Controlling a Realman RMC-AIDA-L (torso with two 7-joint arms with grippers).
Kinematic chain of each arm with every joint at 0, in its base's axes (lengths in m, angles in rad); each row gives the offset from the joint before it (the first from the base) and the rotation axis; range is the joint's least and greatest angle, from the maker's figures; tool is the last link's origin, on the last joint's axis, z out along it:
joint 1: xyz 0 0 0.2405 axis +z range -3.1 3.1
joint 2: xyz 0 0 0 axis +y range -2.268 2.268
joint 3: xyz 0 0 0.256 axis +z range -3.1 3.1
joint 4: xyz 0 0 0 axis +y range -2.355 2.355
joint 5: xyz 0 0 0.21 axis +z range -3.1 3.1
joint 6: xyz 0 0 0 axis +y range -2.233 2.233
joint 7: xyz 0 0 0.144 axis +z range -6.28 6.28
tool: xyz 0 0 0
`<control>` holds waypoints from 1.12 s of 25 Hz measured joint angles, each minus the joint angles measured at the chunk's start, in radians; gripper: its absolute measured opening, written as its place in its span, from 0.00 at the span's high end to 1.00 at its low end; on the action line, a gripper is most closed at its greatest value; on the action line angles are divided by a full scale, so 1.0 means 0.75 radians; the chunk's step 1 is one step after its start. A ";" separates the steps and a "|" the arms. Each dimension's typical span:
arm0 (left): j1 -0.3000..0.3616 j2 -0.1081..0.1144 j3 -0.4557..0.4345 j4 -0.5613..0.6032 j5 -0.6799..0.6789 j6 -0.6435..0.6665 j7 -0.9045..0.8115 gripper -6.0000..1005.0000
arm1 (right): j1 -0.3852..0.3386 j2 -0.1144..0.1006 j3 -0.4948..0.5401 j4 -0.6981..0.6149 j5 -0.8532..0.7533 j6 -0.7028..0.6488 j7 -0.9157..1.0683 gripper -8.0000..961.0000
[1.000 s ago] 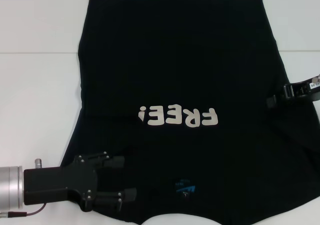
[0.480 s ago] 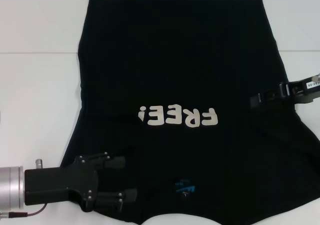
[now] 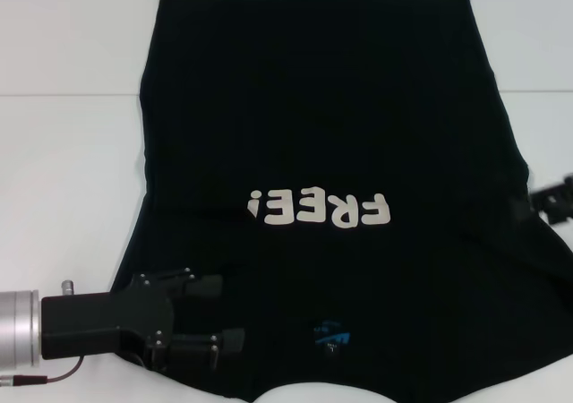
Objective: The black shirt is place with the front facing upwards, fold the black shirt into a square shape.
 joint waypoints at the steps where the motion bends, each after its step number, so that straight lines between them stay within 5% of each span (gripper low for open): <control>1: -0.001 0.000 0.000 0.000 0.000 0.000 -0.003 0.13 | -0.009 -0.002 -0.018 -0.007 -0.010 -0.005 0.002 0.23; 10: -0.005 0.001 -0.022 -0.007 -0.013 0.002 -0.052 0.13 | -0.093 0.025 -0.061 -0.010 -0.107 -0.008 -0.083 0.23; 28: -0.014 0.003 -0.021 -0.009 -0.015 -0.008 -0.056 0.13 | -0.107 0.013 -0.051 -0.156 -0.180 -0.066 -0.097 0.23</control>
